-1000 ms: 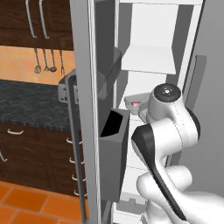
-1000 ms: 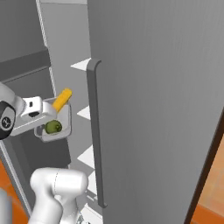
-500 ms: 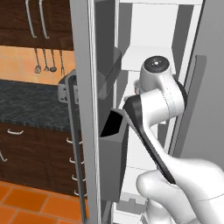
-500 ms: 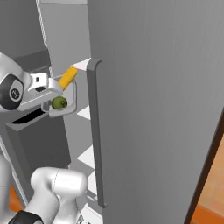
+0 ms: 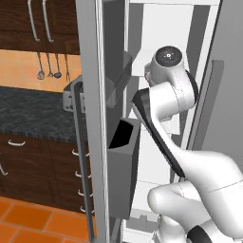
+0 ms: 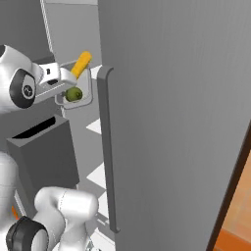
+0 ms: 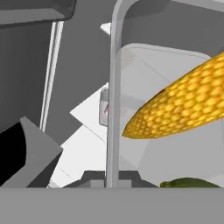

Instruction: Take the meat container that has the steak and place it on the second highest rack of the freezer. Then take the vegetable container that has the corn and lime and place it on the highest rack of the freezer.

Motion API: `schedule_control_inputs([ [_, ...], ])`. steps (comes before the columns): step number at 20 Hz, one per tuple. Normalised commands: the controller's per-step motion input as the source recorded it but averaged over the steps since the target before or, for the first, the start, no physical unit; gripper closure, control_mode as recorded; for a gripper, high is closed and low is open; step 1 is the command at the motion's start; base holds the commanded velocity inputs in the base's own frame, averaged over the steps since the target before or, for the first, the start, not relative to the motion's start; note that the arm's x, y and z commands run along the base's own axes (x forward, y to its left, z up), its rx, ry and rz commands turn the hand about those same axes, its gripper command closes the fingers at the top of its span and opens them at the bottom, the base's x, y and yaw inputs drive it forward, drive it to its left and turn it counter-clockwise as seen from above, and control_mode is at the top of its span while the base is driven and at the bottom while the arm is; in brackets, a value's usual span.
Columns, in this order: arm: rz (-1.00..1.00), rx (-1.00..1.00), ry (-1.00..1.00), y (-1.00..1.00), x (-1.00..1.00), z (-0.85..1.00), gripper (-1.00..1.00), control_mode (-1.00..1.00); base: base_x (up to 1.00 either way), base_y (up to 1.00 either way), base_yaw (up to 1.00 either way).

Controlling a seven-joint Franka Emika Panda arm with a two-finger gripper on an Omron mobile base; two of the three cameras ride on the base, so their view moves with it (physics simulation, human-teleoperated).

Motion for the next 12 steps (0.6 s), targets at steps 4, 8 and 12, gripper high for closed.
schedule_control_inputs([
  [4, 0.00, 0.00, 0.00, -0.13, 0.59, 0.51, 1.00, -1.00, 0.00, 0.00, 0.00],
  [8, 0.00, 0.02, 0.05, -0.25, 0.48, 0.38, 1.00, -1.00, 0.00, 0.00, 0.00],
  [12, -0.01, 0.05, 0.06, -0.31, 0.56, 0.16, 1.00, -1.00, 0.00, 0.00, 0.00],
])
